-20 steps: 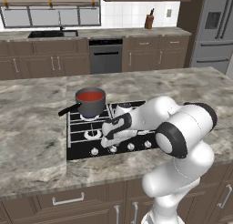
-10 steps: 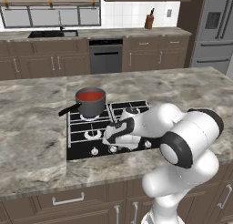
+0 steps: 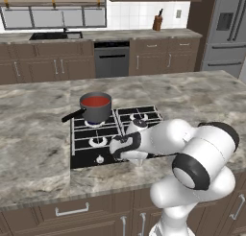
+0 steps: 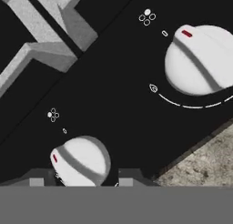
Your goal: Wait until the marinara sauce is simmered to a deep red color and then turn off the stove.
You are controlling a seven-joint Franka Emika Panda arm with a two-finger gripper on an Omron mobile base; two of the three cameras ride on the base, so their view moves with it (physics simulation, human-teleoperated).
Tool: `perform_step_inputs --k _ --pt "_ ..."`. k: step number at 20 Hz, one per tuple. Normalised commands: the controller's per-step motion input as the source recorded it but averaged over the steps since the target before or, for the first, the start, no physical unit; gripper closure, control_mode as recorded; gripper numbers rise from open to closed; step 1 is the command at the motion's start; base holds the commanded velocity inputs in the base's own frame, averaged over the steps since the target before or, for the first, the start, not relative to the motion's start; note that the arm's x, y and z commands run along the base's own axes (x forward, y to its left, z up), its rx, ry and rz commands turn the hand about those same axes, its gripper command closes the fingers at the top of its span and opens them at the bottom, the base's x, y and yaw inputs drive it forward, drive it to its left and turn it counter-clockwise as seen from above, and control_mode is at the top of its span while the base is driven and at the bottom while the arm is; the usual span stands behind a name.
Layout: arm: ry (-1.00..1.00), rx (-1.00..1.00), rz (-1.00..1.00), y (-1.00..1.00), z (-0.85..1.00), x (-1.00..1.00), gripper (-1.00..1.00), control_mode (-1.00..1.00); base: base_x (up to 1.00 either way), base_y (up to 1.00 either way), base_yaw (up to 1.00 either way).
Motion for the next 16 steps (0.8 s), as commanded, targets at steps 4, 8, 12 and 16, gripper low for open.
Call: perform_step_inputs --k 4,8,12,16 --pt "0.13 0.14 -0.75 -0.80 -0.68 -0.24 1.00 -1.00 0.00 0.00 0.00" --pt "0.25 0.10 -0.88 -0.75 -0.92 0.00 1.00 -1.00 0.00 0.00 0.00" --pt "0.23 0.10 -0.92 -0.64 -0.93 0.00 1.00 -1.00 0.00 0.00 0.00" --pt "0.17 0.09 -0.81 -0.59 -0.65 0.00 1.00 -1.00 0.00 0.00 0.00"
